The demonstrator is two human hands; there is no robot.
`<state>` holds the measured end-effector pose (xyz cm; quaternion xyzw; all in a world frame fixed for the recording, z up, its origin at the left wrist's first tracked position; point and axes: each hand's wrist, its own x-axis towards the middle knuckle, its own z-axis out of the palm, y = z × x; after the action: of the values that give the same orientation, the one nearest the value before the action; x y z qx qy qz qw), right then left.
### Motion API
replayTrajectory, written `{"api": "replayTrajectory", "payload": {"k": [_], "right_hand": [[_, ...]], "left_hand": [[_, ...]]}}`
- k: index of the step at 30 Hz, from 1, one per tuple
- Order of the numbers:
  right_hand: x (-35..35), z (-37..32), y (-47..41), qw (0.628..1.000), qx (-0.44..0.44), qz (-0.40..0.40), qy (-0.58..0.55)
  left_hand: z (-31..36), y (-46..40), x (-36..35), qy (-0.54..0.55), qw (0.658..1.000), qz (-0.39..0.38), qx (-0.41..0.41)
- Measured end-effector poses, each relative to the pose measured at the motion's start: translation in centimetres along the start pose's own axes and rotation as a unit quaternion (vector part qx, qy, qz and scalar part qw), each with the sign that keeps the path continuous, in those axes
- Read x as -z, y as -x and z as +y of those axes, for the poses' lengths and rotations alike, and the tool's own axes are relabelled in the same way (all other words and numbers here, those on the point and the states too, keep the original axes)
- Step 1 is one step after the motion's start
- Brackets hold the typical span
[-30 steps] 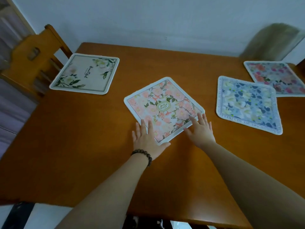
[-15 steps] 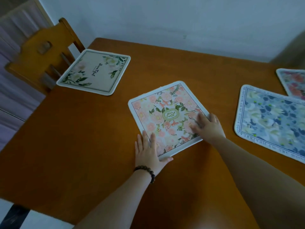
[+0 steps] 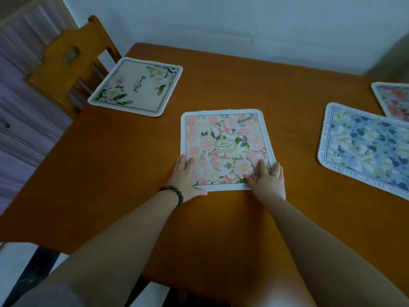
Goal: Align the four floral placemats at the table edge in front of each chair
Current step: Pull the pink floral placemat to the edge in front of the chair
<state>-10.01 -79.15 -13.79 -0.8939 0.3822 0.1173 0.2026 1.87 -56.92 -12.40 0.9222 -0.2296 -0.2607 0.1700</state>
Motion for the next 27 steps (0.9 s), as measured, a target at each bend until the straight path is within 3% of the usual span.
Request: {"api": "replayTrajectory", "payload": {"k": [13,20,27], "right_hand": [[-5.2,-1.5,13.2,0.995,-0.102,0.000,-0.011],[-8.1,-0.9,21.0,0.993,-0.114,-0.016,-0.041],[-8.3,-0.8,23.0,0.994,-0.104,0.002,-0.024]], "left_hand": [[-5.9,6.2,-0.4,-0.084,0.992,-0.057,-0.072],[-9.2,12.3,-1.8,-0.106,0.987,-0.067,-0.102],[-10.1,14.8,-2.6,-0.145,0.980,-0.069,-0.115]]}}
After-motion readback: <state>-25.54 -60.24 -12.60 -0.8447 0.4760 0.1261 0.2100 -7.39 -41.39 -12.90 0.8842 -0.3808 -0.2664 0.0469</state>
